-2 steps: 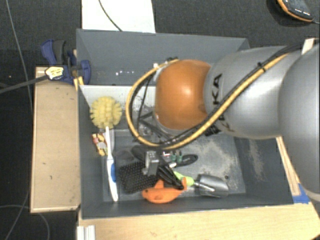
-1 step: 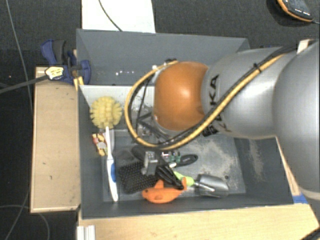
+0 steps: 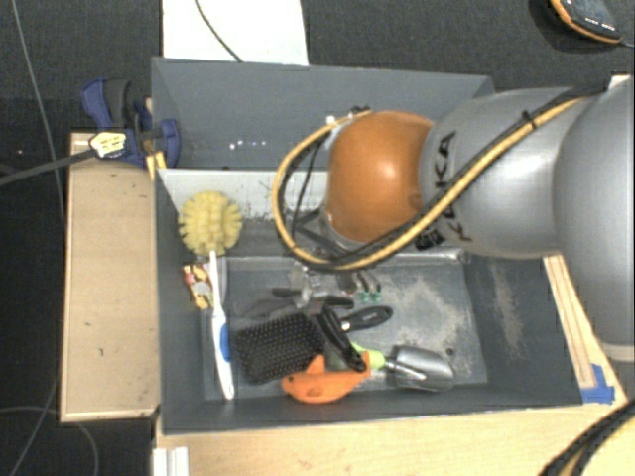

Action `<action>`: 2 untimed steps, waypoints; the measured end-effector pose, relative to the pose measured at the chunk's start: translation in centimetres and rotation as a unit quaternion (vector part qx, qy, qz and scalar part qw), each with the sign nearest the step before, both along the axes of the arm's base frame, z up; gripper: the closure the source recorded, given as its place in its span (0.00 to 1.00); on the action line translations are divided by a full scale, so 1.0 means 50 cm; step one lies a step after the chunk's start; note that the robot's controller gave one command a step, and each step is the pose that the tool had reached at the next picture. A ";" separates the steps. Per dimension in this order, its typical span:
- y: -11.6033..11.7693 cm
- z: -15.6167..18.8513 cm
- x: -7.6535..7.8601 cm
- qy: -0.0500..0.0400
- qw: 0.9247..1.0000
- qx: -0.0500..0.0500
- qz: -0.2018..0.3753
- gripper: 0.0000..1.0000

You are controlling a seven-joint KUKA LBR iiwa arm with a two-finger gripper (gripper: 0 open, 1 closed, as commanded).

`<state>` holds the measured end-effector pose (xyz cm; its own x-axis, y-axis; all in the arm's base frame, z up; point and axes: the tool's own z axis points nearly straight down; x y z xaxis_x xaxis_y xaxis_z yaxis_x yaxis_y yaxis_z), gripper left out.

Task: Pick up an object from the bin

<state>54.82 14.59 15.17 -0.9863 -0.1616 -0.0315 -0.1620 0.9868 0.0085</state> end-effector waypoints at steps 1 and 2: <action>0.000 0.000 0.000 0.000 1.000 0.000 -0.001 1.00; 0.008 -0.048 0.047 -0.002 1.000 0.001 -0.006 1.00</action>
Offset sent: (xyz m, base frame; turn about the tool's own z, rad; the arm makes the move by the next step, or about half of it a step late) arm 0.0226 0.0034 -0.0237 0.0114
